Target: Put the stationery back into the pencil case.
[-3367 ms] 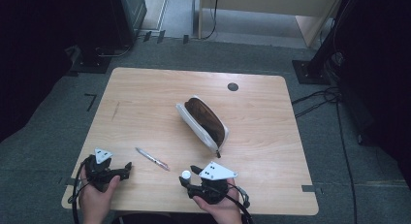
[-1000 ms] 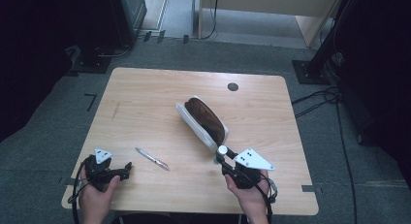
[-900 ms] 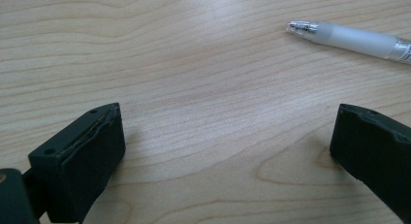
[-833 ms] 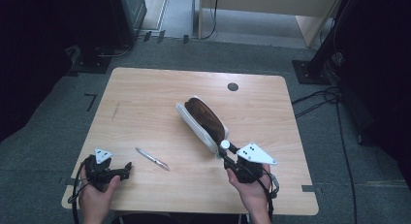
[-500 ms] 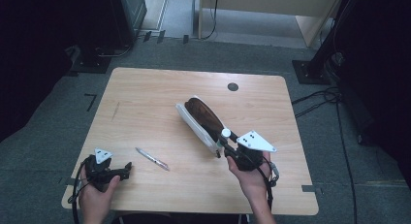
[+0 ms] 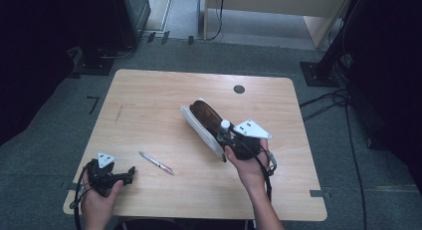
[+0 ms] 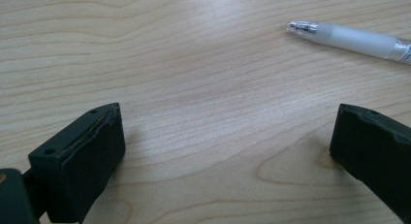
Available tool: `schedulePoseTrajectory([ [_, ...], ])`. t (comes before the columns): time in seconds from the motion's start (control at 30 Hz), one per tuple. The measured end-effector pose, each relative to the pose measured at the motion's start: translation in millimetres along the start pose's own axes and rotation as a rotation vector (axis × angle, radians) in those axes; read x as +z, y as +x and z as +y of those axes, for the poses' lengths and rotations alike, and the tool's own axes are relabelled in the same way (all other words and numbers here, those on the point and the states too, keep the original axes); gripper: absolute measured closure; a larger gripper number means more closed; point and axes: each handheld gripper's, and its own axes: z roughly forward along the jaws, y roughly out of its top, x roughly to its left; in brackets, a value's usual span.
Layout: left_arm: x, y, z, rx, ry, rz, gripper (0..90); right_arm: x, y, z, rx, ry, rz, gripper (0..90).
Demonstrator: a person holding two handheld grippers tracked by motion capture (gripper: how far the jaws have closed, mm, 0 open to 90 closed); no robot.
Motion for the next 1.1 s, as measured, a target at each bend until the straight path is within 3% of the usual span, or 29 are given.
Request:
schedulePoseTrajectory([
  [0.37, 0.0, 0.0, 0.0, 0.000, 0.000, 0.000, 0.0, 32.2, -0.3, -1.9, 0.015, 0.069, 0.003, 65.2],
  [0.6, 0.0, 0.0, 0.0, 0.001, 0.000, 0.000, 0.0, 41.2, -1.9, 2.0, 0.047, 0.058, 0.009, 62.6],
  [0.87, 0.1, -0.2, 0.1, 0.000, 0.000, 0.000, 0.0, 42.3, 0.1, 13.6, 0.040, 0.032, 0.014, 65.6],
  [1.1, 0.3, -0.3, 0.1, -0.001, -0.001, 0.001, 0.0, 33.2, 14.1, 15.4, 0.016, 0.005, 0.048, 65.6],
])
